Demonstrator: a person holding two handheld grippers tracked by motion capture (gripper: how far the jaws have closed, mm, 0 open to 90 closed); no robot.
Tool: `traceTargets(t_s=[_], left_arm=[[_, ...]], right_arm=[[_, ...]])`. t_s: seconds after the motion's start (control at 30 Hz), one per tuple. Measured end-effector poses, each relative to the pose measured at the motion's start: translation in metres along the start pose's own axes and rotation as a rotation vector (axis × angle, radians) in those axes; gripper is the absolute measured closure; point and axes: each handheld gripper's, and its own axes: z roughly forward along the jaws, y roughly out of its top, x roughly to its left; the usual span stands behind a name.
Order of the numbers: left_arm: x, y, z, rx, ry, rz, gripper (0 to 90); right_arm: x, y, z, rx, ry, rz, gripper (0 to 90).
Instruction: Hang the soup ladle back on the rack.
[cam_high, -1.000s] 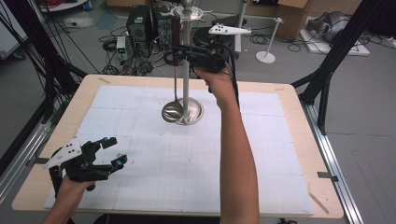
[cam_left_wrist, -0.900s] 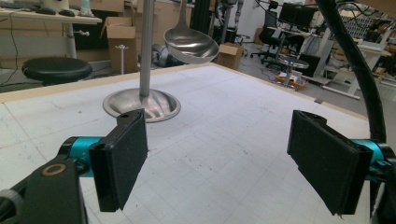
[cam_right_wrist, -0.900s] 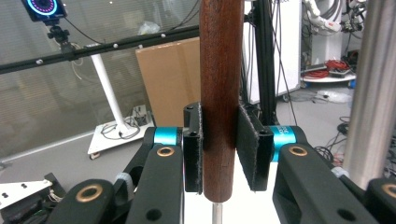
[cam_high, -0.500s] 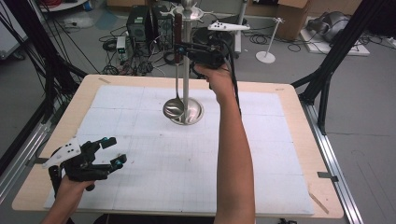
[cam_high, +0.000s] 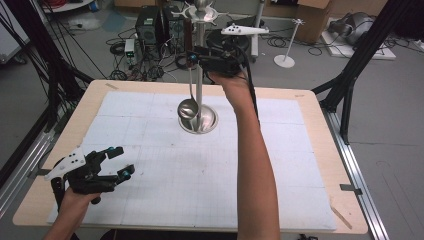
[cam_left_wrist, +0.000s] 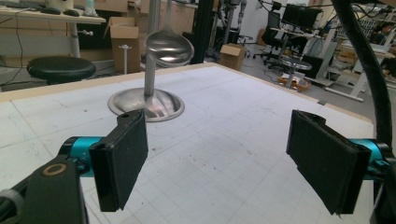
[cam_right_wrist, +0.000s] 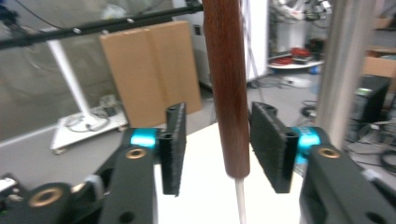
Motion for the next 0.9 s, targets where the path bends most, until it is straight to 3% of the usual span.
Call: traceTargets(t_s=[0.2,0.6,0.77,0.9], left_arm=[[0.002,-0.002,-0.001,0.0,0.019,-0.013,20.8],[0.001,-0.004,-0.001,0.002,0.028,-0.027,20.5],[0.0,-0.004,0.0,-0.005,0.034,-0.036,20.5],[0.001,-0.004,0.0,-0.009,0.037,-0.035,20.4]], right_arm=[[0.009,-0.018,-0.026,0.009,-0.051,-0.013,48.3],[0.034,-0.09,-0.091,0.062,-0.21,-0.037,25.2],[0.046,-0.117,-0.114,0.092,-0.246,-0.064,23.4],[0.059,-0.144,-0.135,0.08,-0.269,-0.082,23.2]])
